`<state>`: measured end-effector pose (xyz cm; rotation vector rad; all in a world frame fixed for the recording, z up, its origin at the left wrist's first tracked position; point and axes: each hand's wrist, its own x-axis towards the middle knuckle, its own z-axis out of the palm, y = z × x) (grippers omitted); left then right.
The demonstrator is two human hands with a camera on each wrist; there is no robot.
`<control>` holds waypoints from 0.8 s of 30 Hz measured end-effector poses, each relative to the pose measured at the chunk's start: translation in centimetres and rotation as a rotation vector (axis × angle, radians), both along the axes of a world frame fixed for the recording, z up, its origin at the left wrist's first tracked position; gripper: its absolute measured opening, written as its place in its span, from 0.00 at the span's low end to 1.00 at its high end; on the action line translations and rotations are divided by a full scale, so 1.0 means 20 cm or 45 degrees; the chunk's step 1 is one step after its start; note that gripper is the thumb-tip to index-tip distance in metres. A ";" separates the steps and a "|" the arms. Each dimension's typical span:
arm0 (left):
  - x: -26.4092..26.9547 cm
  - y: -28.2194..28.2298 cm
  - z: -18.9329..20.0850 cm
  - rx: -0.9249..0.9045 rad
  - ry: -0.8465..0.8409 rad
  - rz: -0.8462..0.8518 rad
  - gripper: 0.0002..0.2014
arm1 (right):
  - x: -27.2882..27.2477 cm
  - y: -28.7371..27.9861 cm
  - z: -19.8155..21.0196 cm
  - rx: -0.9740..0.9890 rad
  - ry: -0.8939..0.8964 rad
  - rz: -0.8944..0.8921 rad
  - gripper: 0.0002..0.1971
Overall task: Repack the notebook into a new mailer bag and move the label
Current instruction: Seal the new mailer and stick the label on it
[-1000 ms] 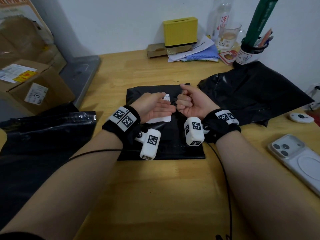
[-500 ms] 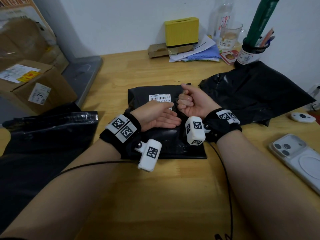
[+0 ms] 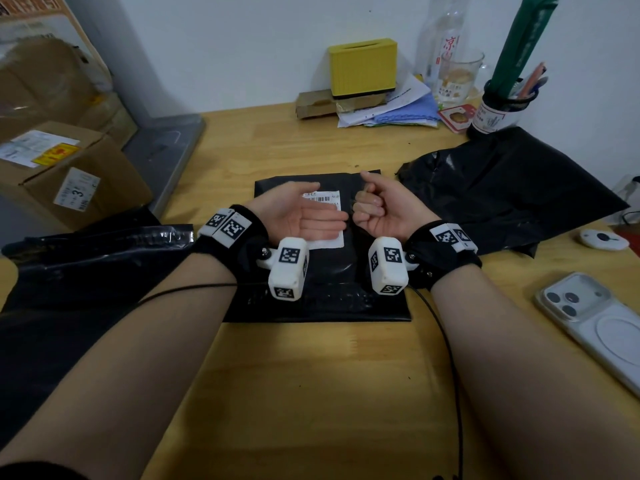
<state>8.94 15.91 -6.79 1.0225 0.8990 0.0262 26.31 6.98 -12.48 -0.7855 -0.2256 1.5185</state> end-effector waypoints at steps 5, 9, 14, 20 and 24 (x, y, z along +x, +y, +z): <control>0.08 0.08 0.01 0.042 -0.024 0.129 0.24 | 0.00 0.00 0.00 0.005 -0.009 -0.016 0.25; 0.14 0.13 0.02 0.027 -0.037 0.237 0.21 | -0.01 0.00 -0.01 0.003 -0.037 -0.029 0.25; 0.17 0.20 0.01 -0.001 -0.151 0.440 0.24 | -0.01 0.00 0.00 0.002 -0.038 -0.027 0.26; 0.12 0.20 -0.01 0.120 -0.246 0.399 0.26 | 0.00 0.00 0.00 0.008 0.002 0.001 0.26; 0.05 0.14 -0.04 0.015 -0.208 0.178 0.25 | 0.00 0.01 -0.01 0.001 0.004 0.010 0.25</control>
